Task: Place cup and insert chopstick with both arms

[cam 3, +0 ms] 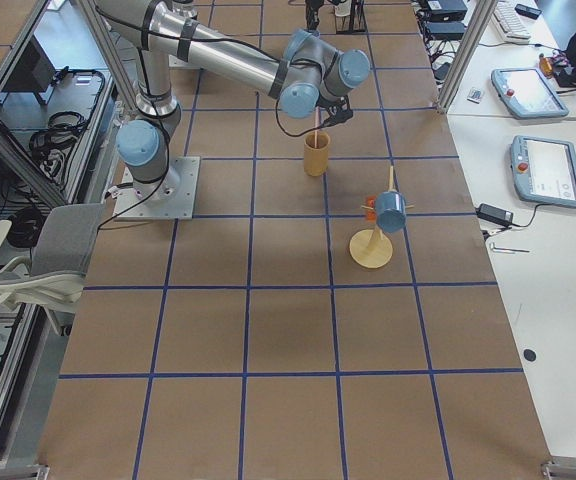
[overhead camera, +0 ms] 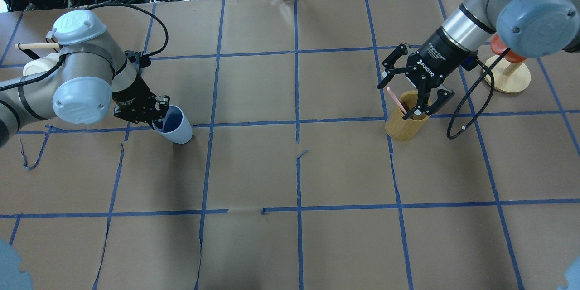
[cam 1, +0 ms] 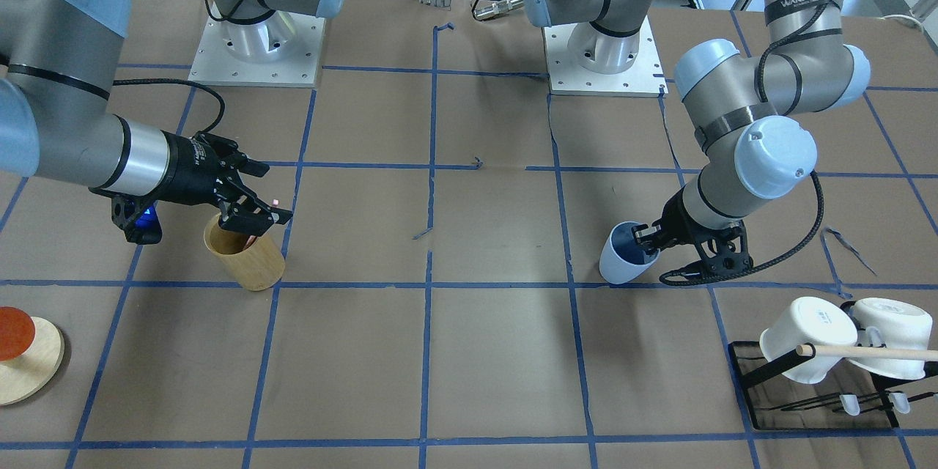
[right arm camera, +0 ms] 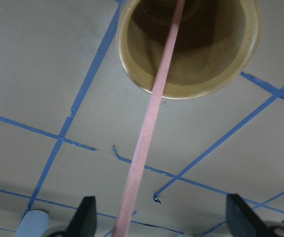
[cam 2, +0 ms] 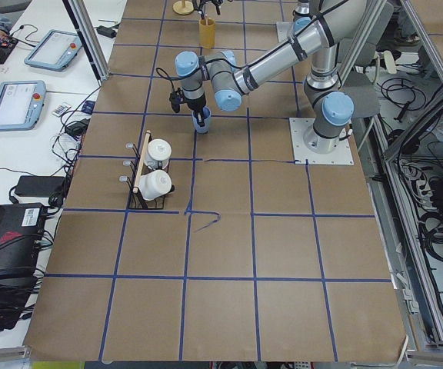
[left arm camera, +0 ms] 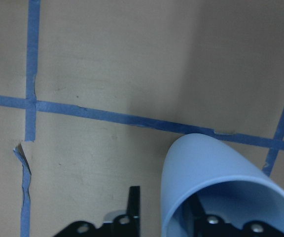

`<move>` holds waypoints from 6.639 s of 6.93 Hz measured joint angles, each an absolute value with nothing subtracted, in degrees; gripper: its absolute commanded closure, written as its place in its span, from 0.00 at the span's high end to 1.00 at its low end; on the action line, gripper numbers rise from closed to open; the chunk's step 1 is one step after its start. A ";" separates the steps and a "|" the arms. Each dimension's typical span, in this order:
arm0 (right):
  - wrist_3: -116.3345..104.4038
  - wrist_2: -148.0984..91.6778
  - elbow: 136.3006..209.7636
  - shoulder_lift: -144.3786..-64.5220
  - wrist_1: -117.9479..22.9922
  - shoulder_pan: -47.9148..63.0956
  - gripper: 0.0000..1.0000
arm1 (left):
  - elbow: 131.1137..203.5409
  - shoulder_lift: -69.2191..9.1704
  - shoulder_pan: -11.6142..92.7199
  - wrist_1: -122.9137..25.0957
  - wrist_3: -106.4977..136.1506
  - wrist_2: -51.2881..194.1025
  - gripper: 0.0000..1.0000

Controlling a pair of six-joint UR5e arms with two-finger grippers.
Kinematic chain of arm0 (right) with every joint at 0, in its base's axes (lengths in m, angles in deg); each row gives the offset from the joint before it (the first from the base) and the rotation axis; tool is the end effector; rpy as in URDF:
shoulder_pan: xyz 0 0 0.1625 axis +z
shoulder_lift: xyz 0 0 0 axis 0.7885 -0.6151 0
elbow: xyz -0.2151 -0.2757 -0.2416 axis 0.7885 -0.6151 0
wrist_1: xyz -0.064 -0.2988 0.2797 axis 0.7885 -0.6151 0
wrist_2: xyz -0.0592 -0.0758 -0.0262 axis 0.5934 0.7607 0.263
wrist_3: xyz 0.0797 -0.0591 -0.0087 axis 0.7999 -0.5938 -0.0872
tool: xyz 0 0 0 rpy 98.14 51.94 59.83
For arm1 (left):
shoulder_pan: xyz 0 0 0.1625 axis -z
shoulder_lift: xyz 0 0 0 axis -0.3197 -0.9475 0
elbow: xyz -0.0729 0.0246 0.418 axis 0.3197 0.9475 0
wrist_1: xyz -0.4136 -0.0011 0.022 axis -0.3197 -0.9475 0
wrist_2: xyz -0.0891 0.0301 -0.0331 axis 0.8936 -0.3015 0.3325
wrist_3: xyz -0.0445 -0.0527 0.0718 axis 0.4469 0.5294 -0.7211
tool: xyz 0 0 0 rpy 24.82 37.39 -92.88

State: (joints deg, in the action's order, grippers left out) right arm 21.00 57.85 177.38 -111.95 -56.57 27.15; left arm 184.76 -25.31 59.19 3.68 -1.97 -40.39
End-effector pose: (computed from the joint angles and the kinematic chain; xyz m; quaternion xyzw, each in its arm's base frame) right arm 0.0783 -0.5410 0.3217 0.4771 0.8241 0.2589 0.1617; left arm -0.0194 -0.5401 0.2471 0.0877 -0.9943 -0.0606 0.0052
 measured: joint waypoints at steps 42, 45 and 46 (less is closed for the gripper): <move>42.99 21.01 167.85 -103.04 -67.93 36.11 1.00 | 166.36 -13.15 69.13 -15.59 -2.10 -41.26 1.00; 48.94 35.81 167.35 -108.76 -76.29 35.69 1.00 | 166.36 -13.15 68.65 -15.60 -2.10 -40.99 1.00; 45.85 40.22 167.17 -110.46 -76.00 35.39 1.00 | 166.36 -13.15 68.59 -15.60 -2.10 -40.94 1.00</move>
State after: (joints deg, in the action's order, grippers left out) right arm 45.85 40.22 167.17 -110.46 -76.00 35.39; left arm 166.36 -13.15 68.59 -15.60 -2.10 -40.94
